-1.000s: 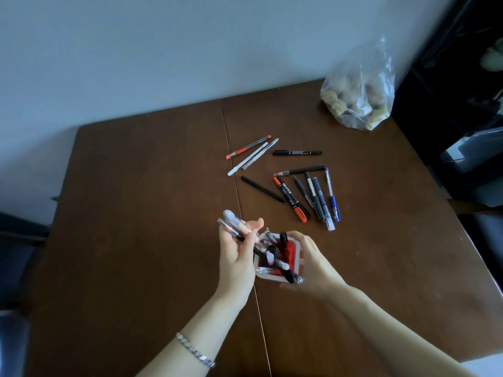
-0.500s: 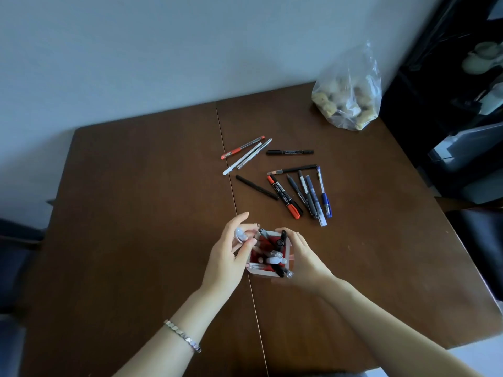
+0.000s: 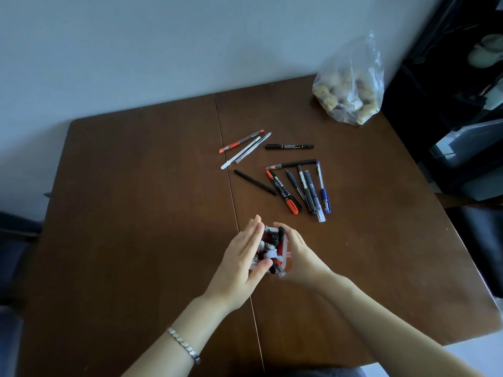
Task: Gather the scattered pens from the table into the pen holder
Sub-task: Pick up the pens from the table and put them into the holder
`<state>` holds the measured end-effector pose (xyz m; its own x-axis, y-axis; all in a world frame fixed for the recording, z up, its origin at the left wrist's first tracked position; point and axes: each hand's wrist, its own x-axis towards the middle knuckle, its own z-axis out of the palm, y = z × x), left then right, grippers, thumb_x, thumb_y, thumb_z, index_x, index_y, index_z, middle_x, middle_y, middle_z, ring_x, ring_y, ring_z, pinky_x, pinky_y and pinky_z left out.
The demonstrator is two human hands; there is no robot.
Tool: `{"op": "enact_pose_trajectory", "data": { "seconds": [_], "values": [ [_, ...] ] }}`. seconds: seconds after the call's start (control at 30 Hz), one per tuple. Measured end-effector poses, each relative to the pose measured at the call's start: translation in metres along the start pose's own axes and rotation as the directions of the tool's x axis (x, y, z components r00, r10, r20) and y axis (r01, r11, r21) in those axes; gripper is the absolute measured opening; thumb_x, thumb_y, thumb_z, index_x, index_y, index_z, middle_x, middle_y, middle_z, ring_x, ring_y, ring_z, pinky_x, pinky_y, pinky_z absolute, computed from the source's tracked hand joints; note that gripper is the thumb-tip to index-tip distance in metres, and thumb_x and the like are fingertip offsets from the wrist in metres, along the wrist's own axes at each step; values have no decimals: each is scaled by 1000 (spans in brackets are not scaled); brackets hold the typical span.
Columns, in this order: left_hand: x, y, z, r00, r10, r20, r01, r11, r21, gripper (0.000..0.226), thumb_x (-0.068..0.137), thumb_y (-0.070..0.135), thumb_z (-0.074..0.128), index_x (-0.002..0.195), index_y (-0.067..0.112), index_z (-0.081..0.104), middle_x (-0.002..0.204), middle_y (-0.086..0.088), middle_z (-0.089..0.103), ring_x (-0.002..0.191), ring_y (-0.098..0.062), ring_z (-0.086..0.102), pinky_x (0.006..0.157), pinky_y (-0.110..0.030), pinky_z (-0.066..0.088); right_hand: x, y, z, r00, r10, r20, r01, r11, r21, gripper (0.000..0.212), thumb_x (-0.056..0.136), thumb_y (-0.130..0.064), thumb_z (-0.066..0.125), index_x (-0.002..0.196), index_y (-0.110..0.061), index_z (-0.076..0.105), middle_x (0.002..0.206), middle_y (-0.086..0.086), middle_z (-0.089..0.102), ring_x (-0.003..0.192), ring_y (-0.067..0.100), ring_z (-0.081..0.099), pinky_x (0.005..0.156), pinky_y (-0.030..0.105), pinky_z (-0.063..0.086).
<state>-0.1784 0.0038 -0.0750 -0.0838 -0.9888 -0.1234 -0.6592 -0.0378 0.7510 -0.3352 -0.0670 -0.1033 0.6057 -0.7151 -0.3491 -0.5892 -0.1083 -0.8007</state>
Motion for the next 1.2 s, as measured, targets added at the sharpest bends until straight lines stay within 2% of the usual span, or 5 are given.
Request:
{"op": "enact_pose_trajectory", "data": {
  "seconds": [0.1,0.27,0.63,0.9,1.2],
  "values": [
    [1,-6,-9,995,-84,55,86,996,-34,86,75,61,55,132,56,-8,144,31,-11,139,4,-6,112,-31,13,3,8,-16,997,50,63,-43,994,-103,110,68,-3,75,146,-29,1,147,-7,22,131,10,33,102,28,42],
    [6,-15,-14,968,-175,180,185,982,-40,111,67,30,81,138,47,-3,138,28,16,131,5,16,110,-29,28,40,36,-64,847,276,-455,-352,932,-89,62,83,-1,54,139,-11,30,142,12,35,131,29,33,106,42,37],
    [9,-20,-10,966,-245,85,252,964,-86,99,67,28,80,138,45,13,135,30,25,125,7,27,100,-19,35,84,60,-70,739,507,-444,-651,706,-278,45,86,1,47,129,-6,33,132,17,41,118,34,44,88,43,44],
    [5,-13,-10,963,-267,38,270,956,-119,98,67,24,81,138,43,15,137,25,29,122,7,28,97,-20,35,-2,30,-92,873,333,-355,-352,936,13,31,97,-25,31,123,-23,47,81,1,58,64,19,55,60,31,45],
    [4,-6,-13,957,-288,28,289,952,-95,101,64,23,82,139,41,17,147,15,32,132,-9,37,103,-33,39,-59,-57,-107,963,249,108,-193,909,-370,24,91,-32,52,109,-44,62,80,-23,61,79,1,60,72,20,48]
  ]
}}
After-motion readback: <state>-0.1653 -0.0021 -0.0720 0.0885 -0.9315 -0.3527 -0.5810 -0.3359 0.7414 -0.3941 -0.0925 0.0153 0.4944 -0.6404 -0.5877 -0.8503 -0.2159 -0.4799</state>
